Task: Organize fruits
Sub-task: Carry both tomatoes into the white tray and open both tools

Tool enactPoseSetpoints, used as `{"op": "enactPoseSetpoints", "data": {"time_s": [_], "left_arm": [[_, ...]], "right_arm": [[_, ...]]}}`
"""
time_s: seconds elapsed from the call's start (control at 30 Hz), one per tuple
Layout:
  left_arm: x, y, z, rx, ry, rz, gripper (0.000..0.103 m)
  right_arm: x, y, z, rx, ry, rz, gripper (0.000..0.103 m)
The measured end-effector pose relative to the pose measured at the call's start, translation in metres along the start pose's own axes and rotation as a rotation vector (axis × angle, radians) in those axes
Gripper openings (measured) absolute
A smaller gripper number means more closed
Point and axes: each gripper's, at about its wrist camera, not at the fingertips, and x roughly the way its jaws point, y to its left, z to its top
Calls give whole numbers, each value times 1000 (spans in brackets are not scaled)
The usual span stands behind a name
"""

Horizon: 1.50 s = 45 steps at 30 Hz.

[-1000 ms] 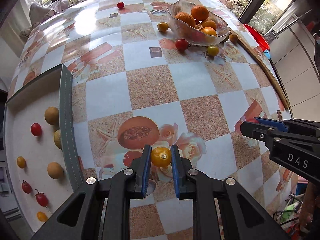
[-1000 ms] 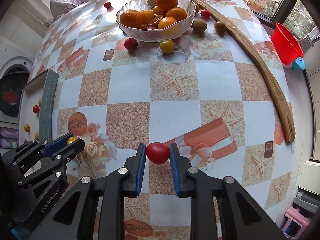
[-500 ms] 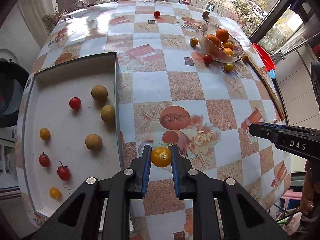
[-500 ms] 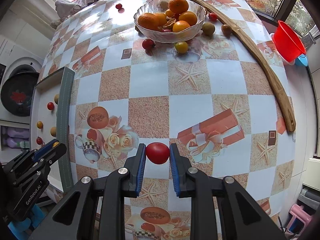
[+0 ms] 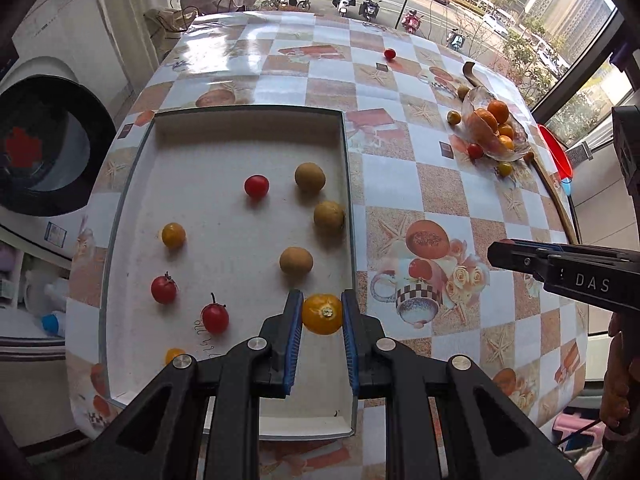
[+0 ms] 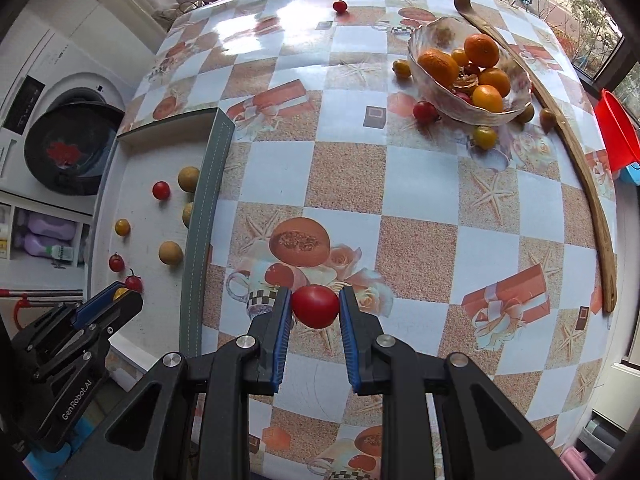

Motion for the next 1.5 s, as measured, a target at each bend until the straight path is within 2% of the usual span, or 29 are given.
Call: {"op": "enactPoseSetpoints", "data": {"time_s": [0.33,0.67,1.03,1.5], "left_arm": [[4,58,11,-71,-17,56,21],[33,93,61,-103,-45,93,21],[72,111,91,-115,-22,124,21],[92,106,94,-82,3,161,21]], "right_arm": [[21,72,34,-102,15,51,26],[53,113,83,-139,17,46,26],[86,120,120,-138,17,22,26],[118,126,130,-144,31,-6,26]]}}
